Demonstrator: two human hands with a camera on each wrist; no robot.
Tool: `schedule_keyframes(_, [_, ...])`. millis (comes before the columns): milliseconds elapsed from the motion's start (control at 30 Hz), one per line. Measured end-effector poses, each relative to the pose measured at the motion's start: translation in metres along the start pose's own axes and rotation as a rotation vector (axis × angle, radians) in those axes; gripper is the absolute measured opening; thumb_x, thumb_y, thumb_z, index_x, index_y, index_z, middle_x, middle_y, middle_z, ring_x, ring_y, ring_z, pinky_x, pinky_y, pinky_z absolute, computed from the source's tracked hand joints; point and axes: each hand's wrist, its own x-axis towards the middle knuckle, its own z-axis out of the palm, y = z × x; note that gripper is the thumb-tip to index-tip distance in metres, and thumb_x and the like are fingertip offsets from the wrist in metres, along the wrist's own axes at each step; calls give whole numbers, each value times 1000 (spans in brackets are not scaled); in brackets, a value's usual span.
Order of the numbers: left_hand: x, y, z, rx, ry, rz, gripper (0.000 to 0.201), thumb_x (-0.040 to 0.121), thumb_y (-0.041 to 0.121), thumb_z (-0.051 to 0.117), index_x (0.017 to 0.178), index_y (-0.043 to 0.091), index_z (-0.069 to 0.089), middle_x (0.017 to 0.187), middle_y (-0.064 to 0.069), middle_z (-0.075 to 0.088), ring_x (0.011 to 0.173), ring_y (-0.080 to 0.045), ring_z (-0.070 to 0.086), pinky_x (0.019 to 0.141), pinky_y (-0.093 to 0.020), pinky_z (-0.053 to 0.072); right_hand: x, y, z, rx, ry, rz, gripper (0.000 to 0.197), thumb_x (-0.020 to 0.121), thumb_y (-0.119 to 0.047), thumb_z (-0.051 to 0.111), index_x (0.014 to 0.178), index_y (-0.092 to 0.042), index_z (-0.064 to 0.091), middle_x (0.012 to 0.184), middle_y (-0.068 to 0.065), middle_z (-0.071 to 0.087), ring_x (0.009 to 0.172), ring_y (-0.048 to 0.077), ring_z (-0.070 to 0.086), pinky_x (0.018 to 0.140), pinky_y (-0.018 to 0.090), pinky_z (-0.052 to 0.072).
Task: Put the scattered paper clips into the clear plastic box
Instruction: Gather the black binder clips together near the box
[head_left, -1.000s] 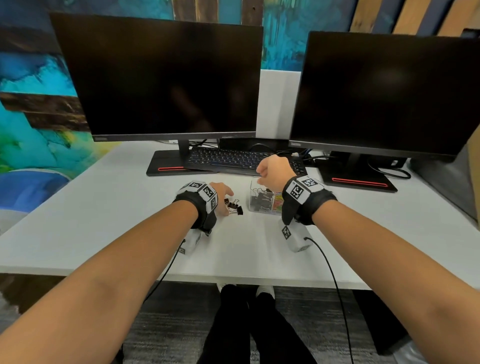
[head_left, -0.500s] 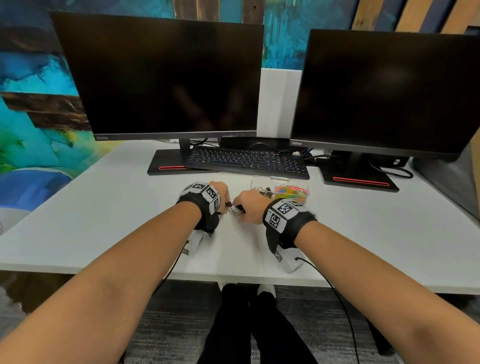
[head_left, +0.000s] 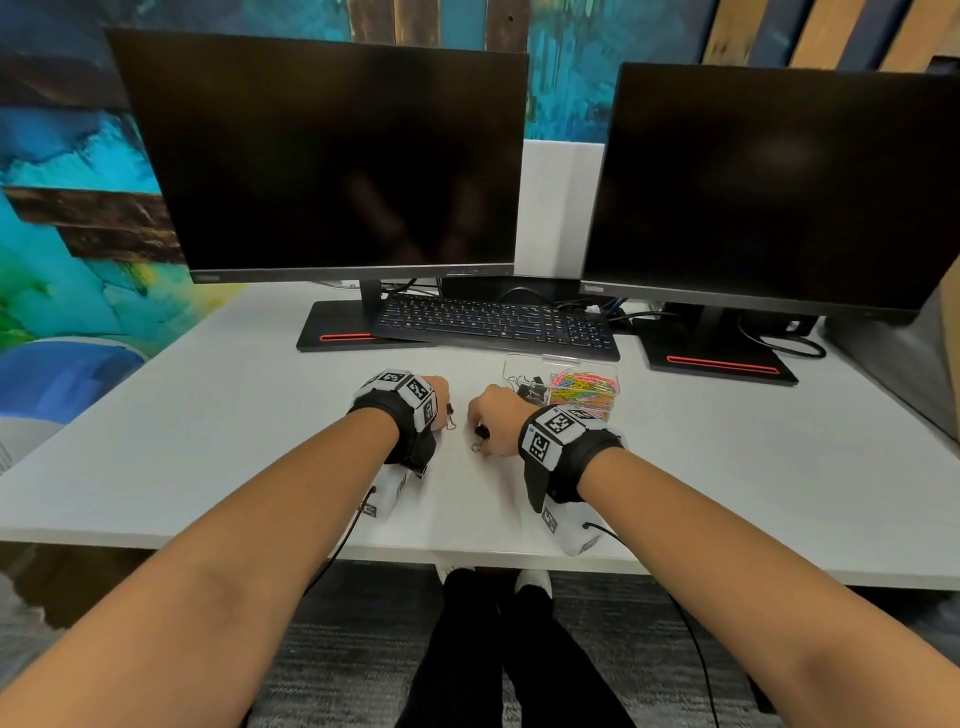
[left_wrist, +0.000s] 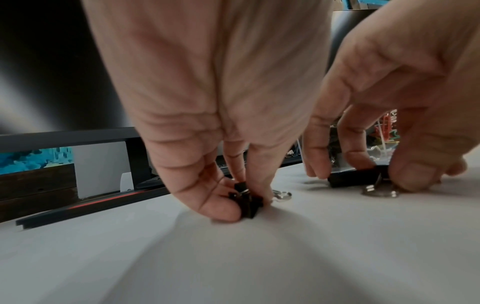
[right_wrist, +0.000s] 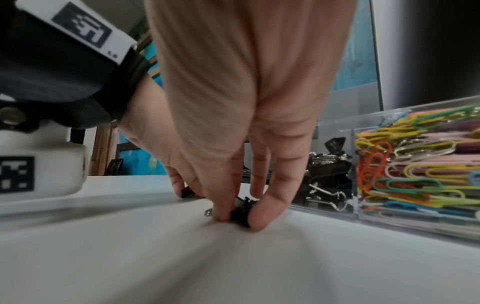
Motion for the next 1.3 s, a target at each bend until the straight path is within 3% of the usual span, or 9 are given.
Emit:
schedule_keyframes(167, [-52, 13, -16, 27, 26, 41, 35, 91, 13, 55, 125, 11, 59, 129, -5, 59, 116, -25, 57, 94, -27, 44, -6, 4, 3, 90, 43, 13, 32, 84, -12, 63, 115, -7, 58, 119, 12, 60, 109, 28, 57, 88, 31, 47])
schedule_keyframes(300, [-55, 8, -17, -25, 11, 18, 30, 87, 27, 59, 114, 15, 66, 118, -2, 66, 98, -24, 64, 91, -31, 51, -10, 5, -2, 117, -40, 31, 33, 81, -13, 66, 114, -9, 64, 114, 7, 65, 105, 26, 61, 84, 27, 49])
schedule_keyframes(500, [-60, 2, -22, -101, 44, 17, 29, 86, 31, 62, 107, 13, 69, 105, -4, 71, 97, -25, 68, 90, -33, 54, -16, 8, -1, 191, -57, 76, 20, 78, -11, 68, 96, -6, 75, 98, 7, 74, 75, 16, 61, 73, 24, 54])
schedule_keyframes(633, [-66, 10, -39, -294, 206, -1, 24, 88, 21, 60, 107, 9, 69, 104, -7, 72, 94, -22, 68, 87, -32, 55, -21, 9, 1, 194, 0, 90, 19, 76, -15, 71, 92, -4, 74, 97, 7, 74, 76, 16, 61, 67, 21, 46])
schedule_keyframes(767, [-72, 32, -63, -524, 438, 108, 26, 86, 20, 66, 109, 9, 65, 105, -8, 70, 99, -22, 67, 90, -32, 53, -26, 11, 5, 176, 36, 113, 24, 71, -18, 77, 89, -3, 72, 95, 9, 72, 75, 17, 58, 67, 23, 50])
schedule_keyframes(900, [-69, 58, -70, -709, 532, 217, 28, 77, 17, 75, 103, 12, 67, 90, -4, 65, 90, -19, 65, 89, -33, 54, -32, 14, 6, 167, 30, 98, 22, 71, -17, 75, 88, -4, 70, 94, 9, 70, 77, 18, 58, 72, 27, 54])
schedule_keyframes(1033, [-62, 76, -65, -638, 438, 270, 43, 75, 15, 78, 116, 13, 63, 107, -5, 68, 96, -15, 63, 91, -23, 50, -39, 19, 7, 203, 59, 75, 18, 69, -17, 77, 82, -7, 69, 82, 3, 63, 75, 16, 57, 66, 23, 49])
schedule_keyframes(1133, [-60, 76, -60, -572, 386, 293, 52, 77, 10, 76, 125, 11, 58, 116, -7, 65, 104, -19, 64, 93, -26, 51, -44, 27, 8, 234, 98, 69, 22, 69, -18, 80, 83, -6, 70, 84, 5, 67, 73, 14, 55, 60, 19, 43])
schedule_keyframes(1300, [-61, 59, -55, -533, 483, 326, 33, 84, 5, 66, 117, 9, 65, 118, -8, 66, 109, -18, 62, 97, -25, 48, -53, 43, -13, 338, 232, 82, 13, 72, -17, 73, 81, -7, 72, 78, -1, 64, 72, 11, 54, 69, 20, 41])
